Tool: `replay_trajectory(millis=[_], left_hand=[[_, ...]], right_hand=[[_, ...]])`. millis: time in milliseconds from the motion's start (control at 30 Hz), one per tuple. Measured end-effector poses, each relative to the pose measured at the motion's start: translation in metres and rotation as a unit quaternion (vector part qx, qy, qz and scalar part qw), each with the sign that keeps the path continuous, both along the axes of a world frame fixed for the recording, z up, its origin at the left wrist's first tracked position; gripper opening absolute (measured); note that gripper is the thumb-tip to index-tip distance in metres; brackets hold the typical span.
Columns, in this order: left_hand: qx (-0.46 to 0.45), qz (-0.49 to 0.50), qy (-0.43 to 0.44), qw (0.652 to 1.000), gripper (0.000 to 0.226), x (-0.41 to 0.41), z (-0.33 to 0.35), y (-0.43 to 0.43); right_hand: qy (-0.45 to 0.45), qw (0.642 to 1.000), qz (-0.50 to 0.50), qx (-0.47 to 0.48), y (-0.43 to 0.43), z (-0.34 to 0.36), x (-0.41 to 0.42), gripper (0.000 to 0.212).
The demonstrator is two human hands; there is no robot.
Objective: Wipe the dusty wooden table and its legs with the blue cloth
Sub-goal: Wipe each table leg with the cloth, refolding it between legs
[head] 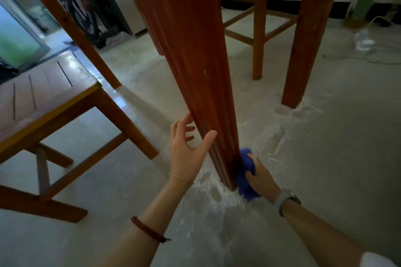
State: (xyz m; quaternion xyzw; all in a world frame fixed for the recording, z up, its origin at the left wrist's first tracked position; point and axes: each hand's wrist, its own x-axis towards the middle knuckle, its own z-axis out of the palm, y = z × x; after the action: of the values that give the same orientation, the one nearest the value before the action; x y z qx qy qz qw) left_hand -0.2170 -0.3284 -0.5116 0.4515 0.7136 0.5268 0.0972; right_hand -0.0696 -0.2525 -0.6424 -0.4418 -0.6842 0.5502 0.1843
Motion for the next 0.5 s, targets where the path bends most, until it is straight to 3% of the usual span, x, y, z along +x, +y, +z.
replay_trajectory(millis=[67,200,267,333,367,433,500], left_hand=[[-0.003,-0.004,-0.006,1.000,0.067,0.001,-0.001,-0.001],[-0.015,-0.013,-0.024,1.000,0.064,0.001,-0.001,-0.002],[-0.016,-0.023,-0.044,0.999,0.059,0.000,0.001,-0.004],[-0.018,-0.035,-0.077,0.996,0.051,-0.003,0.005,-0.006],[-0.020,-0.042,-0.092,0.995,0.048,-0.005,0.006,-0.007],[-0.028,-0.064,-0.107,0.992,0.044,-0.008,0.009,-0.010],[-0.037,-0.078,-0.102,0.991,0.039,-0.011,0.009,-0.015]], right_hand=[[-0.003,1.000,-0.006,-0.009,-0.009,0.001,0.007,0.044],[0.057,0.979,-0.140,0.135,-0.034,0.027,0.001,0.044],[0.162,0.951,-0.139,0.223,-0.043,0.043,-0.008,0.042],[0.180,0.927,-0.088,0.316,-0.052,0.053,-0.021,0.036],[0.148,0.918,-0.063,0.361,-0.056,0.052,-0.028,0.037],[0.001,0.888,0.023,0.460,-0.060,0.030,-0.037,0.042],[-0.149,0.898,0.159,0.382,-0.064,0.005,-0.032,0.050]])
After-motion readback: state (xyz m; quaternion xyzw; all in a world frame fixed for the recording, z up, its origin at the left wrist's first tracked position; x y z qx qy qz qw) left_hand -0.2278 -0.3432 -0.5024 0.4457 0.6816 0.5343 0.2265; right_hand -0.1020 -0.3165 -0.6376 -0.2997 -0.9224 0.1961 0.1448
